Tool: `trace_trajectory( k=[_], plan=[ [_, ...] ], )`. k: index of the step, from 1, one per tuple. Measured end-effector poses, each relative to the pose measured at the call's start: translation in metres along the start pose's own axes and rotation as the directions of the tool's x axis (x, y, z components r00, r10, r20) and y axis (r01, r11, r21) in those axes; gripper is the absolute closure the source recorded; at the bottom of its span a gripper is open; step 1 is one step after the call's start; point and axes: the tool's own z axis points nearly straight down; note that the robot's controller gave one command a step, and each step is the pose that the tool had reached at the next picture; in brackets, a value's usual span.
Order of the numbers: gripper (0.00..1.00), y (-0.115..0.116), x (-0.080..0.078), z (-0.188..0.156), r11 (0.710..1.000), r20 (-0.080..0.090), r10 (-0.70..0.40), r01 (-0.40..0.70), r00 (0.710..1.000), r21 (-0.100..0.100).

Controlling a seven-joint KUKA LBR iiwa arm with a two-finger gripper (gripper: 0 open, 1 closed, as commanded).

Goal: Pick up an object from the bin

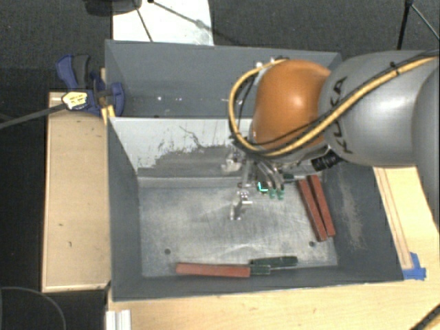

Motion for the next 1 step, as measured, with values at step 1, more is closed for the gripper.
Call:
trace_trajectory(
  k=[1],
  plan=[
    [0.0,-0.0089,0.0145,0.0022,0.999,0.003,-0.043,0.043,0.999,-0.001]
  ],
)
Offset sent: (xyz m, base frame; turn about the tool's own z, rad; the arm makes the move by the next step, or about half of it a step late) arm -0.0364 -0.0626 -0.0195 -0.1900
